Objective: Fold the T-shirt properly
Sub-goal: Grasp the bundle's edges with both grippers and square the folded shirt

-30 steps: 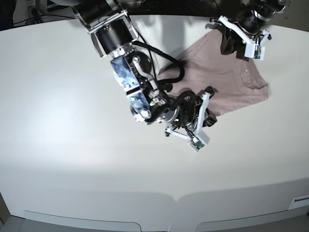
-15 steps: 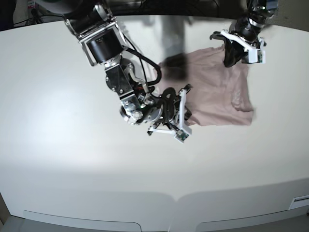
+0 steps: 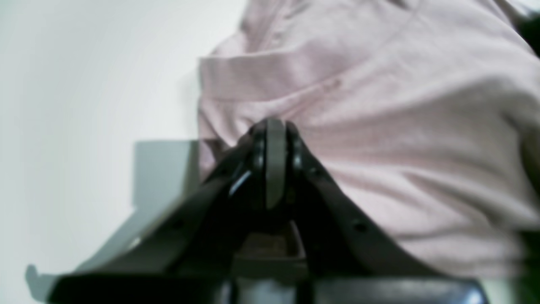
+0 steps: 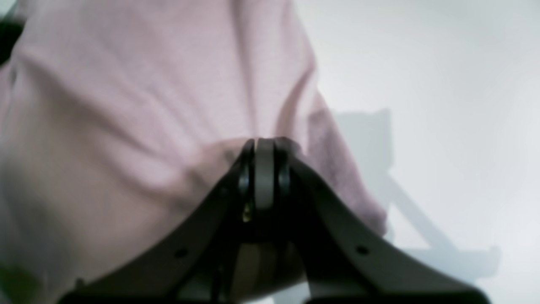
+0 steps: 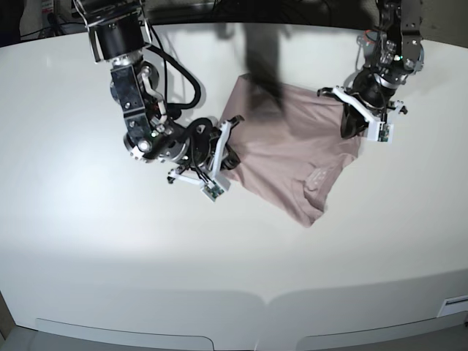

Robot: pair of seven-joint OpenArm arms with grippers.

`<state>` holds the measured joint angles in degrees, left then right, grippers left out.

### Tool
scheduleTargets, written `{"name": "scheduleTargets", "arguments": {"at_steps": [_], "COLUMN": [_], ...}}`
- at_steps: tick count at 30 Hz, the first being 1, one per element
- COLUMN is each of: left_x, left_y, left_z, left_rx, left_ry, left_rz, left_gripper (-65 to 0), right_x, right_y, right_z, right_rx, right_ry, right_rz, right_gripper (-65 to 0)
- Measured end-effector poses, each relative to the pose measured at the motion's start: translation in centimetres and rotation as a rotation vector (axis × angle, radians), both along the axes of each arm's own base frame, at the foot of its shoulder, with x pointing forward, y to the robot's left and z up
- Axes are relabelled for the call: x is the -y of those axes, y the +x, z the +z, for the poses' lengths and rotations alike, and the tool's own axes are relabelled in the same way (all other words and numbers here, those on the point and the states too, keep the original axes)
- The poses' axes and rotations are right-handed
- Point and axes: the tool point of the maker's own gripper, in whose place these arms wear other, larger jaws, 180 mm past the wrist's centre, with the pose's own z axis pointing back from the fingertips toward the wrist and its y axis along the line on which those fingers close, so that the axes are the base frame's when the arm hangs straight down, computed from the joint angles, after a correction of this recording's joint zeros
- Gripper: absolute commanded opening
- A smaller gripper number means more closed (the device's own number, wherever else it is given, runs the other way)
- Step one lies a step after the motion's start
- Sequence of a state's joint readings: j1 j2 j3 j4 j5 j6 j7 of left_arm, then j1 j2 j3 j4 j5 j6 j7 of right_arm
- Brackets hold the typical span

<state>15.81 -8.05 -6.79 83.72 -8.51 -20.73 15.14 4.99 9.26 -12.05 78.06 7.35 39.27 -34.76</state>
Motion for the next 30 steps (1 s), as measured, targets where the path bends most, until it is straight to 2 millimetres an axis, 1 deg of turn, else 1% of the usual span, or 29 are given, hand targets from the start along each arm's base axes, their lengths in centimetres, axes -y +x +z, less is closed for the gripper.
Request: {"name": "scheduleTargets", "arguments": {"at_steps": [3, 8, 11, 16, 20, 26, 30], "left_x": [-0.3, -0.7, -0.9, -0.9, -0.9, -1.0, -1.2], "left_y": [1.3, 3.1, 4.3, 6.6, 7.9, 9.4, 10.1], "left_z": [0.4, 0.9, 0.6, -0.5, -0.8, -0.2, 0.0], "left_rx": [0.013, 0.027, 0.029, 0.047, 0.061, 0.062, 0.038], "left_ry": [0.017, 0.063, 0.068, 0.011, -0.011, 0.003, 0.017], "left_rz": [0.007, -0.002, 0.001, 0.028, 0.038, 0.036, 0.035], "left_gripper": [-65.0, -65.0, -65.0, -65.0, -65.0, -65.0, -65.0], "right_x": [0.1, -0.6, -1.1, -2.9, -4.5, -7.5, -7.9], "right_y": [-2.0, -5.3, -7.0, -9.5, -10.5, -11.6, -11.8], "right_z": [0.0, -0.2, -0.2, -0.4, -0.3, 0.1, 0.1], "right_rx": [0.0, -0.016, -0.021, -0.054, -0.066, -0.078, -0.08], "right_ry": [-0.002, 0.02, 0.05, 0.136, 0.185, 0.221, 0.22], "right_rz": [0.01, 0.016, 0.015, -0.005, -0.016, 0.038, 0.048], "right_gripper": [-65.0, -65.0, -65.0, -65.0, -65.0, -65.0, -65.0]}}
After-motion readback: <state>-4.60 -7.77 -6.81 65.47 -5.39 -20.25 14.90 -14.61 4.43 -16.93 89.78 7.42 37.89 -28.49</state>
